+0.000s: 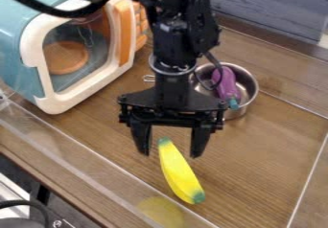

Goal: Put the banana in the silver pot

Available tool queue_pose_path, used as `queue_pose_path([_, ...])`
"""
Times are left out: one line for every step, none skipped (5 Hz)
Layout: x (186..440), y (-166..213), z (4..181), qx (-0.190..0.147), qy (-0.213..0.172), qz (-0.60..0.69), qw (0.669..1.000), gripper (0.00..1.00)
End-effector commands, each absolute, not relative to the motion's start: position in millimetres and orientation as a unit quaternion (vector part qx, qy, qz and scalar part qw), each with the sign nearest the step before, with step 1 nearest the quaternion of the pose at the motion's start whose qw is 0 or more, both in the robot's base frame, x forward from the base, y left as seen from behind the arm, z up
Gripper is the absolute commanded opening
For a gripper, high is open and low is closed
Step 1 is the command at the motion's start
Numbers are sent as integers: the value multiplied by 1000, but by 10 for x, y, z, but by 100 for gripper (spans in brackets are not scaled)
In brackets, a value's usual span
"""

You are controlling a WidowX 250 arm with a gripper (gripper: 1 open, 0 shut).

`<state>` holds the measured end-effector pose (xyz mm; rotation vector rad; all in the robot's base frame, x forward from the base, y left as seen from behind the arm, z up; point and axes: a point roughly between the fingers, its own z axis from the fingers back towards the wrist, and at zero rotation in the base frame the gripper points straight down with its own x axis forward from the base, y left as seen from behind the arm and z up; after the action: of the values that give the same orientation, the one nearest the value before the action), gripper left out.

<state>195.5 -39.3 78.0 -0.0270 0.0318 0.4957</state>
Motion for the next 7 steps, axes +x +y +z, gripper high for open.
queue_pose_path([1976,-431,770,-25,-3,257,966,100])
queue_pose_path([1967,-441,682,-29,-5,270,962,100])
queue_pose_path([1962,-444,604,-35,-6,280,959,100])
queue_pose_path([1963,-433,527,-42,-7,293,955,100])
queue_pose_path([1974,-421,446,-48,-9,310,949,100])
queue_pose_path([1987,-419,369,-51,-9,317,947,100])
queue_pose_path([1998,-417,301,-55,-9,323,945,100])
